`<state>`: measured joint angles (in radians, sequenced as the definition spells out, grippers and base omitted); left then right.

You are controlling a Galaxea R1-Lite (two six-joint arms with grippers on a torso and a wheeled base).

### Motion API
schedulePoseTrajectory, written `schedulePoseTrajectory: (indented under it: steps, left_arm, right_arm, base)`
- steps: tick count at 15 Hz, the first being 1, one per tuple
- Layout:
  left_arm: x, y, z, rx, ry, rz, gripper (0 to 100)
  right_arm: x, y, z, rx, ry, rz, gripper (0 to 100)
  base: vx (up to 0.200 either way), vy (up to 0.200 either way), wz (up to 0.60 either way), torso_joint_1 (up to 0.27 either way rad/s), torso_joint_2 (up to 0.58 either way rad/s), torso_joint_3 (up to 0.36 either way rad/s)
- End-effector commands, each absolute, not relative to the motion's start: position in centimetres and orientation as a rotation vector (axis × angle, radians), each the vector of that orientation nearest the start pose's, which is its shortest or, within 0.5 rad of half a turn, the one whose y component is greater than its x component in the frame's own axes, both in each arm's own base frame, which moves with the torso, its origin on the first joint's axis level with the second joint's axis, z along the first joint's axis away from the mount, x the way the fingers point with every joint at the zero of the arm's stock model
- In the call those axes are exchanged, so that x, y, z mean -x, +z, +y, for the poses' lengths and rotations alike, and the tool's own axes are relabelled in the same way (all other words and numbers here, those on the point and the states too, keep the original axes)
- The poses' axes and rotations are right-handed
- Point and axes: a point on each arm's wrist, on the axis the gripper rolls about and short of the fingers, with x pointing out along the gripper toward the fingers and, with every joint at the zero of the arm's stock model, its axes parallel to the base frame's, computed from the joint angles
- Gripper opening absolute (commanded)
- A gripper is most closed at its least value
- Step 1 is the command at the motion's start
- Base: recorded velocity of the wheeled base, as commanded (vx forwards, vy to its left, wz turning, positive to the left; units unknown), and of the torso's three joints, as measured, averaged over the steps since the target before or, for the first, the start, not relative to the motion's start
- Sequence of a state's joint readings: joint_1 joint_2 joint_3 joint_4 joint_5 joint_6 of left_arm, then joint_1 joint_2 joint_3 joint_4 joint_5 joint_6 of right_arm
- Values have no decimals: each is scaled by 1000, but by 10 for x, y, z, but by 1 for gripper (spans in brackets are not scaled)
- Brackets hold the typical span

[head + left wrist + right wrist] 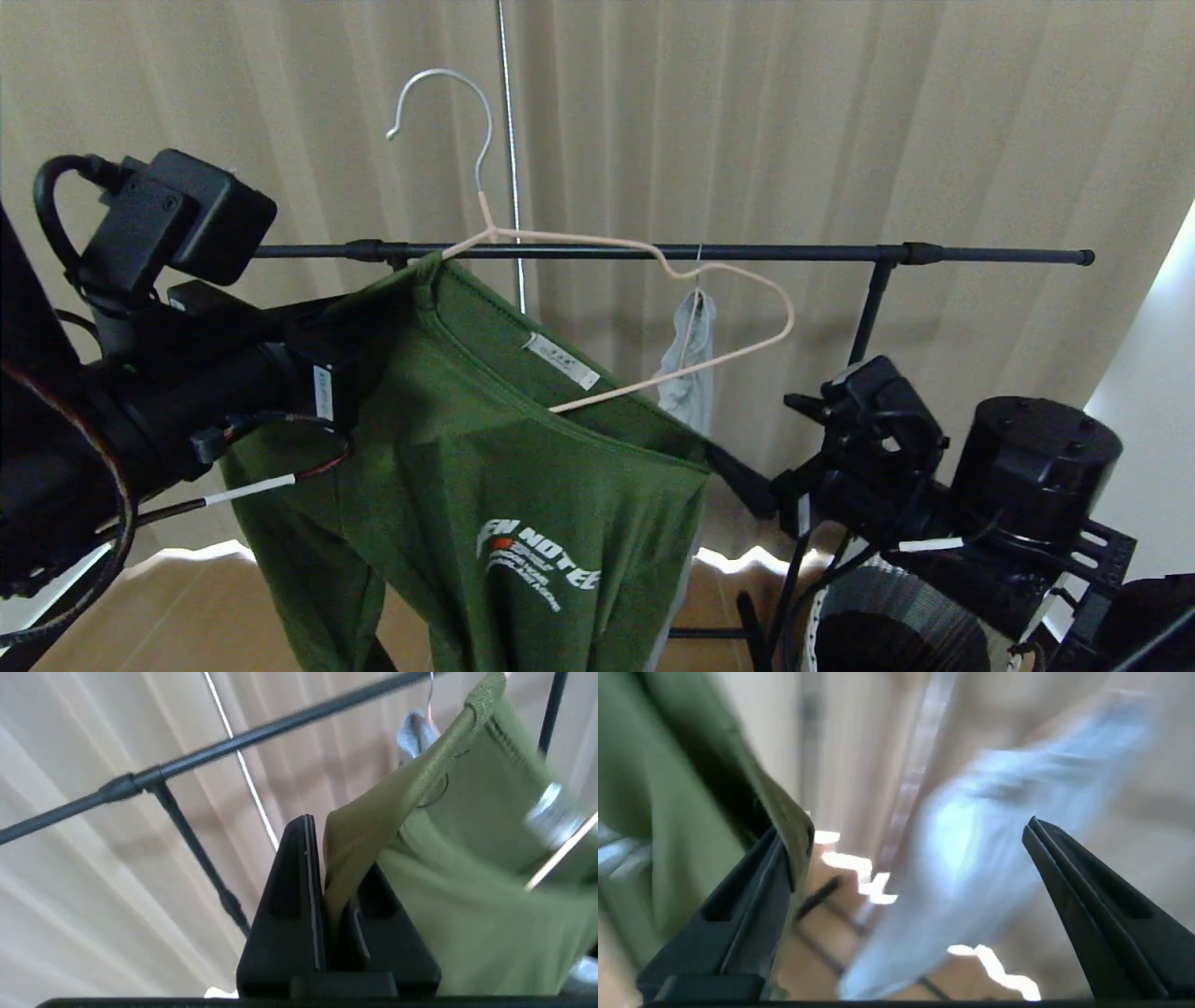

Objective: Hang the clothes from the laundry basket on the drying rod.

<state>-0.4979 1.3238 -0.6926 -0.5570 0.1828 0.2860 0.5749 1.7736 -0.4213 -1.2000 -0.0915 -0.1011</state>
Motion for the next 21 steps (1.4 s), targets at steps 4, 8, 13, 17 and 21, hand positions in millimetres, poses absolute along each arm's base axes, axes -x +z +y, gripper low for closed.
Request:
schedulePoseTrajectory:
  steps: [4, 8, 13, 17, 21]
  left_arm:
    - [-178, 200, -81, -461, -300, 147, 0]
    - [-172, 181, -66, -533, -259, 212, 0]
    - [-169, 179, -62, -516, -241, 197, 0]
    - [-184, 178, -68, -429, -211, 141, 0]
    - [-189, 176, -72, -414, -218, 128, 0]
  right_arm:
    - [-242, 149, 121, 117, 387, 34, 100]
    - [-245, 154, 122, 125, 387, 12, 100]
    - [-230, 153, 143, 127, 520, 13, 100]
    - [-213, 154, 165, 155, 690, 11, 100]
    - [-216, 162, 170, 266, 711, -42, 100]
  base:
    - [0, 0, 0, 0, 0, 0]
    - [0, 0, 0, 0, 0, 0]
    - [0, 0, 0, 0, 0, 0]
    - [0, 0, 0, 0, 0, 0]
    - [0, 0, 0, 0, 0, 0]
